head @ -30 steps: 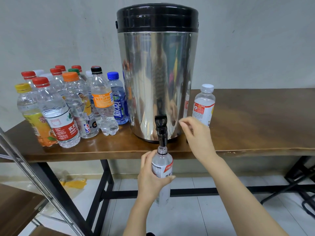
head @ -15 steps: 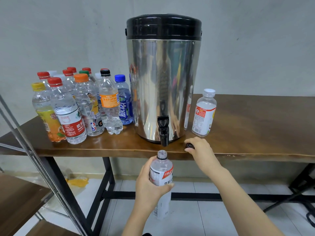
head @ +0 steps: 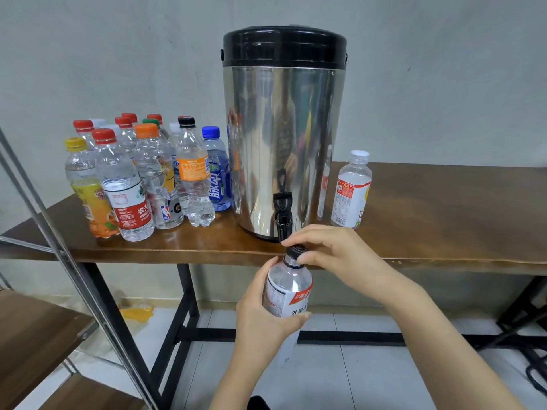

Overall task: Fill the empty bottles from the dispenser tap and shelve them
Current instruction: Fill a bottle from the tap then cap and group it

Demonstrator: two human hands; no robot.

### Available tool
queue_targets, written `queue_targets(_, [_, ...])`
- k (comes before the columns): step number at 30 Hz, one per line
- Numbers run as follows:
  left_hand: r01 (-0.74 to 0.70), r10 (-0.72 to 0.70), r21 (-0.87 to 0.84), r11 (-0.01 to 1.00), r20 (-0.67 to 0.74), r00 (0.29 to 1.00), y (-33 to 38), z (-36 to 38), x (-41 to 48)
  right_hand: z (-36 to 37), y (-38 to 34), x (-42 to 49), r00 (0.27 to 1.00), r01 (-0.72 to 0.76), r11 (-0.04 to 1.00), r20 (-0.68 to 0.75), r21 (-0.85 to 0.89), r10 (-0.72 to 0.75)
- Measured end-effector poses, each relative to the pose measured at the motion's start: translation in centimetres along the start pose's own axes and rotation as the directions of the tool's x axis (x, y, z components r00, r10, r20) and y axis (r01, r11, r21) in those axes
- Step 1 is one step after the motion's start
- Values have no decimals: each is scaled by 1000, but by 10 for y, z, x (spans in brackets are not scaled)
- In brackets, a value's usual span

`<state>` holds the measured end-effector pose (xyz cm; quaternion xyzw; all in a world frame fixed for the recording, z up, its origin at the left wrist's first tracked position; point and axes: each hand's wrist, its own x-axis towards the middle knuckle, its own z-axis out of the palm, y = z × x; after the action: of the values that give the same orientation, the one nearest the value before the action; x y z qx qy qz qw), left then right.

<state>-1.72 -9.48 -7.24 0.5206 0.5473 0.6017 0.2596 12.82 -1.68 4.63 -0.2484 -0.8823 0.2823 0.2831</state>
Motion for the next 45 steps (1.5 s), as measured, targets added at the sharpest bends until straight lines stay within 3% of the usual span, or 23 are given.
queue_targets(5, [-12,12,34,999,-6,1000,1,-4,-4,0,-6,8,999,-30,990,35,-135,35])
queue_targets(9, [-22,21,51,998,18,1000,0,-8,-5,7,-13,12,985,-161,879,-26,-448,168])
queue_targets(11, [-22,21,49,999,11,1000,0,-11,-4,8,-16,11,990,-130,925,-3,-357,138])
queue_targets(14, [-21,21,47,999,-10,1000,0,-17,-3,3,-16,15,986,-37,984,156,-176,65])
queue_targets(18, [-1,2,63,998,-18,1000,-1,-25,-3,14,-16,24,995,-72,937,45,-342,93])
queue_targets(20, [-9,11,63,998,-32,999,-2,-30,-1,18,-18,26,994,-72,959,56,-274,90])
queue_targets(22, [-21,24,65,998,-45,999,-1,-38,1,19,-22,31,988,0,988,153,-151,23])
queue_targets(24, [-30,33,76,997,-40,999,0,-45,2,23,-24,36,987,27,984,161,-175,2])
queue_targets(27, [-25,29,84,996,-47,998,-2,-54,3,31,-25,45,996,-49,961,58,-274,67])
queue_targets(31, [-15,24,85,996,-110,994,-4,-67,5,37,-29,55,980,28,990,197,-135,-1])
queue_targets(36, [-18,30,109,994,-108,994,-7,-77,8,44,-36,66,991,-25,945,118,-327,67])
queue_targets(40, [-27,45,120,992,-144,989,-7,-82,11,44,-36,69,989,24,994,147,-110,-8])
queue_targets(45, [-33,55,104,994,-221,974,-7,-84,21,71,-37,78,993,-24,998,-119,-58,17])
